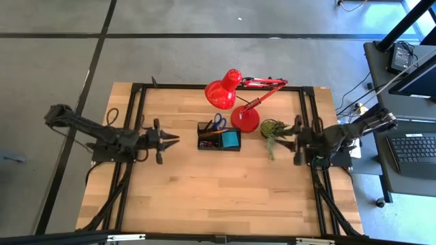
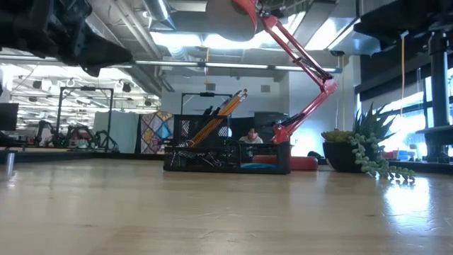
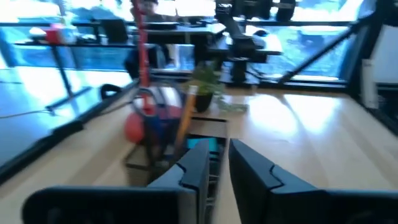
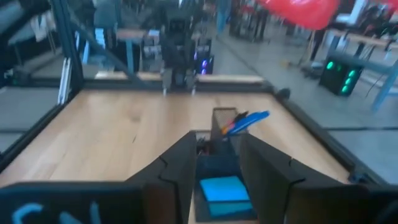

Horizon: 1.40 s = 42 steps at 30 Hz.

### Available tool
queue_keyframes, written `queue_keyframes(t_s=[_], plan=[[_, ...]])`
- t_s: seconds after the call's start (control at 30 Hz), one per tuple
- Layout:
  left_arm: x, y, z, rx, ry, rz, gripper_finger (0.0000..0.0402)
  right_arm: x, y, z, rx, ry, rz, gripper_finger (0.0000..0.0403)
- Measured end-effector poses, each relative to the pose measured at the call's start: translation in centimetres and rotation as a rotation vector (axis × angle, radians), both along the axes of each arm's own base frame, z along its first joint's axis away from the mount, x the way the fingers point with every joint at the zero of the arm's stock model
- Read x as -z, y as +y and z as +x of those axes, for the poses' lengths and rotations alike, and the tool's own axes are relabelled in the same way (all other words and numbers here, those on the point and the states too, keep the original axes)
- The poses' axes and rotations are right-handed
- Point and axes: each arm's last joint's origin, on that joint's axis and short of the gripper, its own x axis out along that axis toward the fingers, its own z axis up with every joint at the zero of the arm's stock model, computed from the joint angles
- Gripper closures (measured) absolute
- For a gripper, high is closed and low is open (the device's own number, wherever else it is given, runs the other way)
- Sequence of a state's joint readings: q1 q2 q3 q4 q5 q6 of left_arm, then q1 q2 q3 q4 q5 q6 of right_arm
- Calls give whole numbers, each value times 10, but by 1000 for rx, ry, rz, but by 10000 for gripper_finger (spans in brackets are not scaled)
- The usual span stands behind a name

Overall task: Pick and place office supplies into organizer
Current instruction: Return to Home Position

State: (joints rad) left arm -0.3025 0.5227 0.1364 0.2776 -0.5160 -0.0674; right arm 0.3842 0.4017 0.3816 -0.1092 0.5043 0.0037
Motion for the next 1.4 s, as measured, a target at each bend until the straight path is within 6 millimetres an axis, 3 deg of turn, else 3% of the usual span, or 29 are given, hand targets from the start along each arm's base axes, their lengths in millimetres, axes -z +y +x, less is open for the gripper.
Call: queue_keyframes(t_s=[0.43, 0.67, 0.97, 1.07, 1.2, 1.4], plan=[[-4, 53, -15, -300, -9, 133, 362, 11, -19, -44, 22, -207, -35, 275], [-5, 75, -26, -383, -20, 101, 382, 15, -20, -43, 52, -179, -60, 275], [-6, 80, -32, -304, -58, 52, 398, 39, -19, -32, 95, -158, -52, 275], [5, 80, -33, -309, -72, 46, 398, 47, -21, -29, 138, -145, -75, 275], [21, 78, -37, -327, -92, 19, 398, 50, -23, -27, 171, -160, -78, 275], [18, 76, -41, -329, -128, 37, 398, 50, -27, -27, 218, -153, -113, 275]])
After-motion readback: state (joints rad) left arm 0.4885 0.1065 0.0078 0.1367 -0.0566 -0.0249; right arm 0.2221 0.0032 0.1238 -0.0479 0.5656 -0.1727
